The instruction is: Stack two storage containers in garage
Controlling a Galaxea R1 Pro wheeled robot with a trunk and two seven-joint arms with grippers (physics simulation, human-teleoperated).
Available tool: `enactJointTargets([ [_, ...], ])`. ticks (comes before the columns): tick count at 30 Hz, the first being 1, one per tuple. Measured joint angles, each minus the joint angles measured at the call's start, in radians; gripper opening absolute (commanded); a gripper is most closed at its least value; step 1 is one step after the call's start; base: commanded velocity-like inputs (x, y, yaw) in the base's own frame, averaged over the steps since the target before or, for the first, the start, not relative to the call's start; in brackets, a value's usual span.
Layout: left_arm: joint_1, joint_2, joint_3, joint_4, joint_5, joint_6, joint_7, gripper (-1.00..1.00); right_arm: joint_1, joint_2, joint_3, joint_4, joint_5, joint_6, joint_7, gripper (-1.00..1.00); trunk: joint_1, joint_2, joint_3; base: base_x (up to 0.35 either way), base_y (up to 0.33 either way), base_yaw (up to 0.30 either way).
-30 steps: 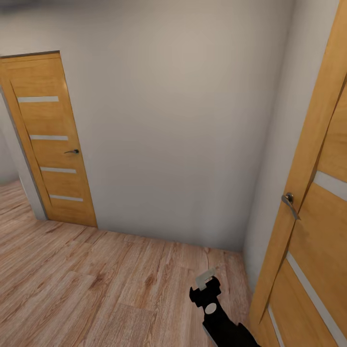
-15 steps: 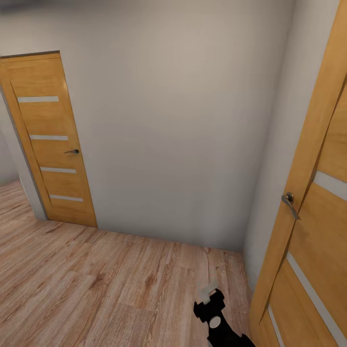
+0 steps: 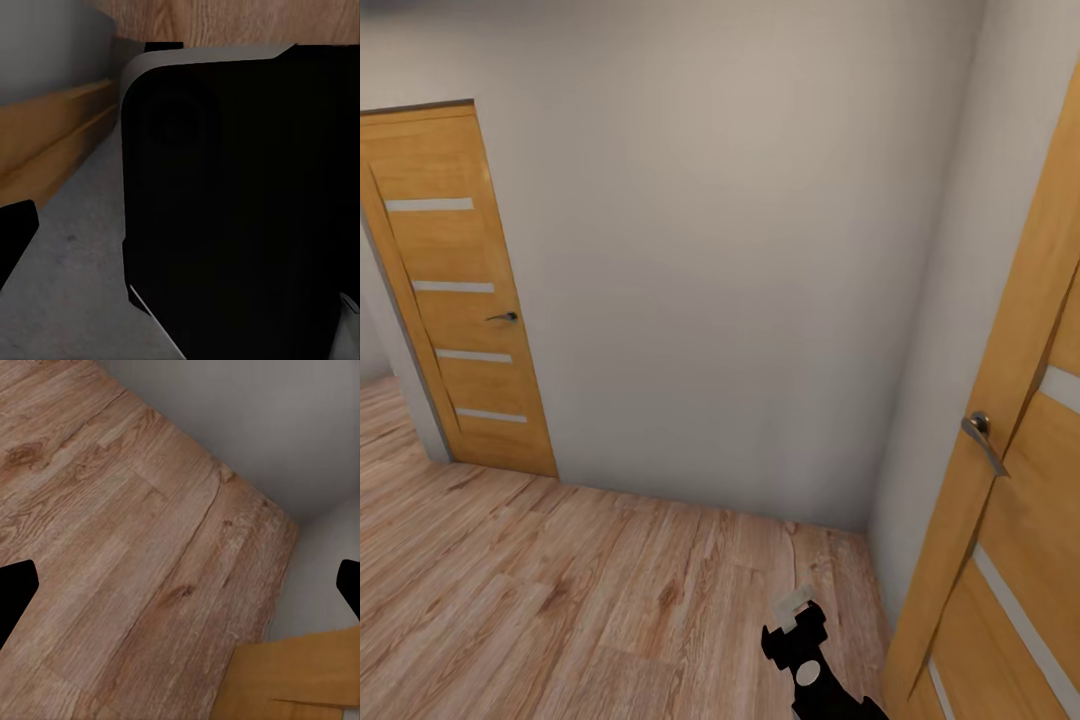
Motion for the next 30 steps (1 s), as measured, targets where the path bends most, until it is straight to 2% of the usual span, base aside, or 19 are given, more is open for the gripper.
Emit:
enactJointTargets([
  [7,-0.001,0.000,0.001,0.000,0.002,0.000,0.002,1.00,0.000,0.000,0.000,0.000,0.000,0.000,-0.001,1.00,0.000,0.000,0.000,0.057,0.000,0.000],
  [23,-0.008,0.000,0.001,0.000,0.001,0.001,0.002,1.00,-0.003,0.000,0.000,0.004,-0.001,0.000,0.000,1.00,0.000,0.000,0.000,0.313,0.000,0.000],
  [30,-0.008,0.000,0.000,0.000,0.000,0.001,0.001,1.00,-0.004,0.000,-0.002,0.007,-0.002,0.000,-0.004,1.00,0.000,0.000,0.000,0.134,0.000,0.000],
])
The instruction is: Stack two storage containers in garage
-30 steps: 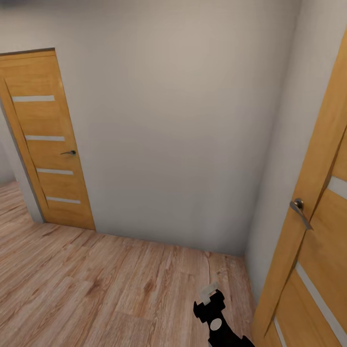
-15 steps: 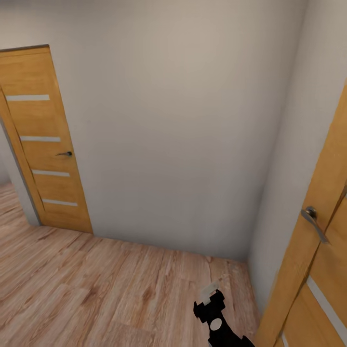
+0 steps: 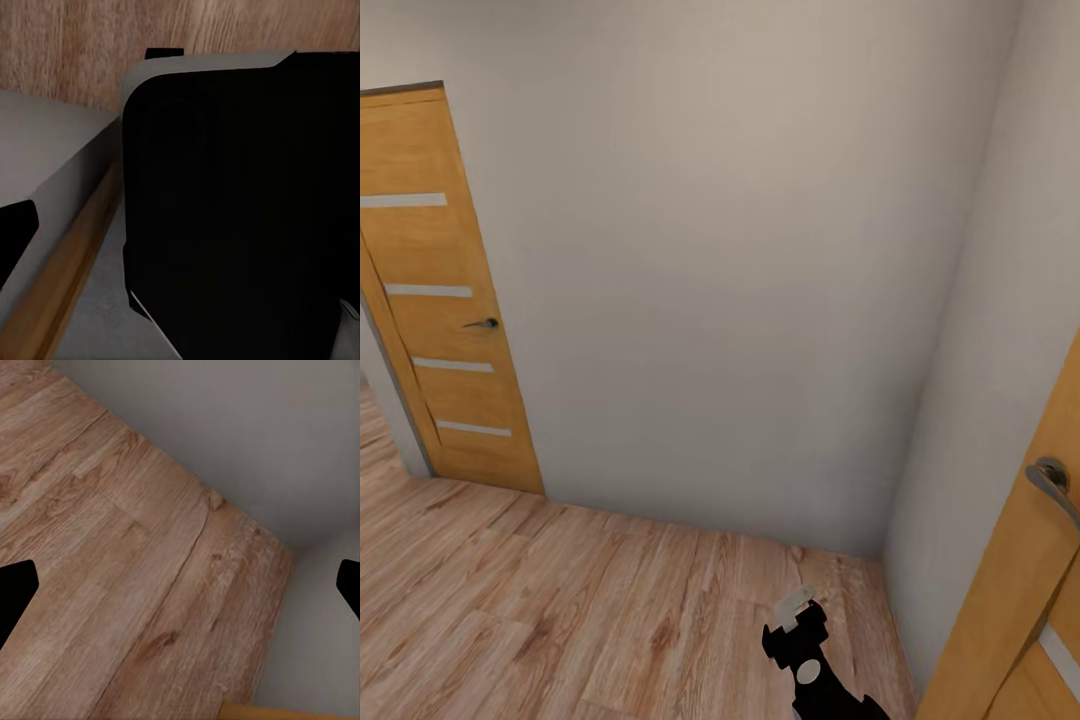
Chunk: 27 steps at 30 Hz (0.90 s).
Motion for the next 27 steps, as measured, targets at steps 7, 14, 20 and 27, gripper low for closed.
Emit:
enactJointTargets([
  [7,0.000,0.000,0.000,0.000,0.000,-0.001,-0.001,1.00,0.000,-0.006,-0.022,0.007,-0.033,0.007,-0.004,1.00,0.000,0.000,0.000,0.008,0.000,0.000],
  [14,0.000,0.000,-0.003,0.000,-0.006,-0.001,-0.002,1.00,0.000,-0.009,-0.050,0.234,-0.186,0.011,0.004,1.00,0.000,0.000,0.000,0.000,0.000,0.000],
  [20,0.000,0.000,-0.004,0.000,-0.007,-0.001,-0.002,1.00,-0.001,-0.004,-0.050,0.420,-0.201,0.005,0.003,1.00,0.000,0.000,0.000,0.000,0.000,0.000],
  [27,-0.001,0.000,-0.004,0.000,-0.006,-0.001,-0.003,1.00,-0.001,-0.002,-0.049,0.461,-0.202,0.004,0.002,1.00,0.000,0.000,0.000,0.000,0.000,0.000],
])
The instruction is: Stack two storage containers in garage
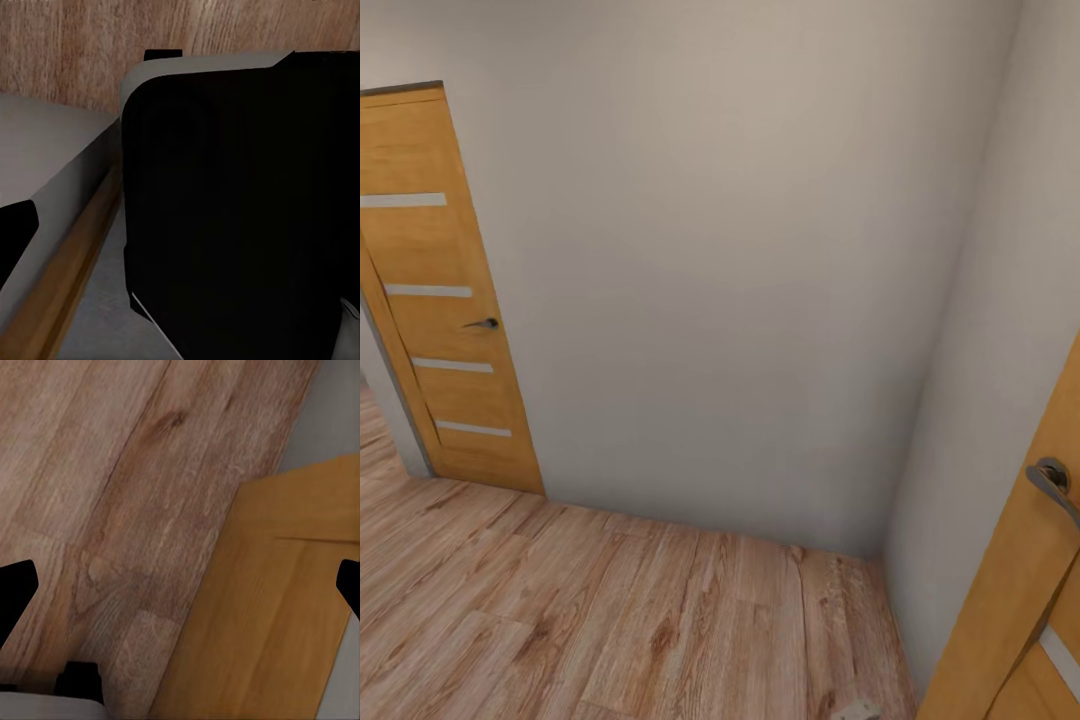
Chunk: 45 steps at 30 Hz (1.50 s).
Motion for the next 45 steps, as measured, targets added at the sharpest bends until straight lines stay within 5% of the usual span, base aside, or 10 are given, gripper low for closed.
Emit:
enactJointTargets([
  [18,0.000,0.000,0.001,0.000,0.001,0.000,0.000,1.00,0.000,0.001,0.000,0.005,-0.002,0.000,-0.002,1.00,0.000,0.000,0.000,0.011,0.000,0.000],
  [45,0.000,0.000,0.002,0.000,0.003,0.000,0.000,1.00,0.000,0.001,-0.001,0.005,-0.001,0.000,-0.001,1.00,0.000,0.000,0.000,0.266,0.000,0.000],
])
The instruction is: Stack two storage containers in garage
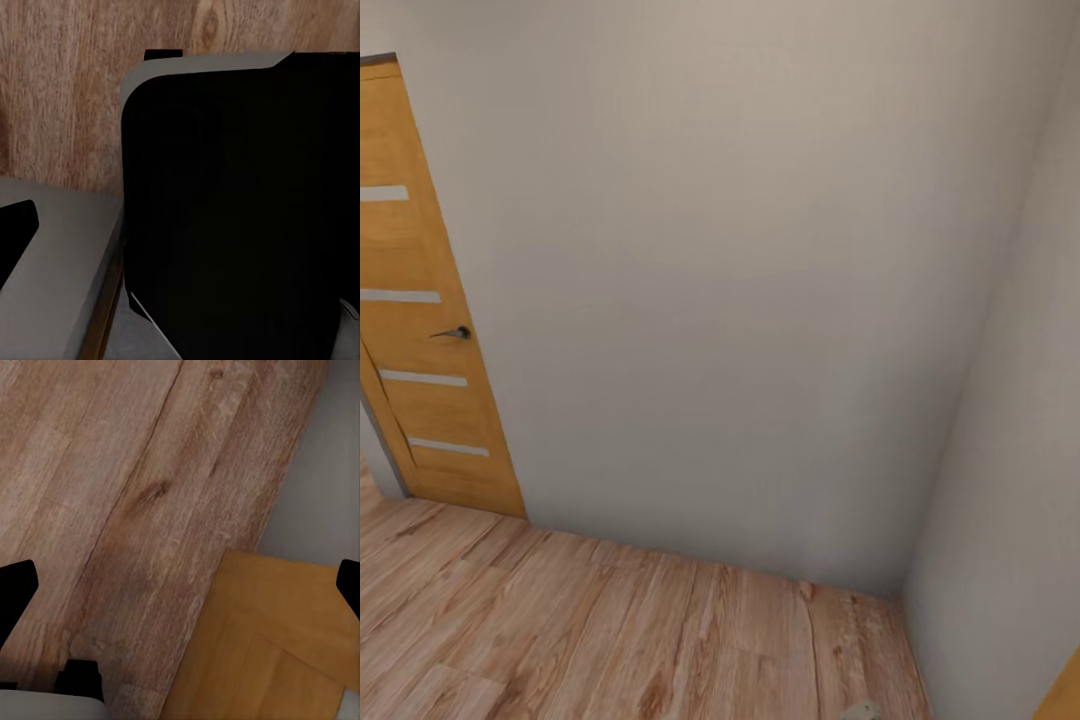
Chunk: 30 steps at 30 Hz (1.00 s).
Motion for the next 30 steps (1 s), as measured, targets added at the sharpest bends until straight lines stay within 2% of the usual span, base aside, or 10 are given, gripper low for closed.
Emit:
enactJointTargets([
  [6,0.000,0.000,0.000,0.000,0.000,0.000,0.000,1.00,0.000,0.000,0.000,0.000,0.000,0.000,0.000,1.00,0.000,0.000,0.000,0.024,0.000,0.000],
  [12,0.000,0.000,0.000,0.000,0.000,0.000,0.000,1.00,0.000,0.000,0.000,0.000,0.000,0.000,0.000,1.00,0.000,0.000,0.000,0.227,0.000,0.062],
  [30,0.000,0.000,0.000,0.000,0.000,0.000,0.000,1.00,0.000,-0.001,0.000,0.000,0.000,0.000,0.000,1.00,0.000,0.000,-0.008,0.034,0.000,0.266],
])
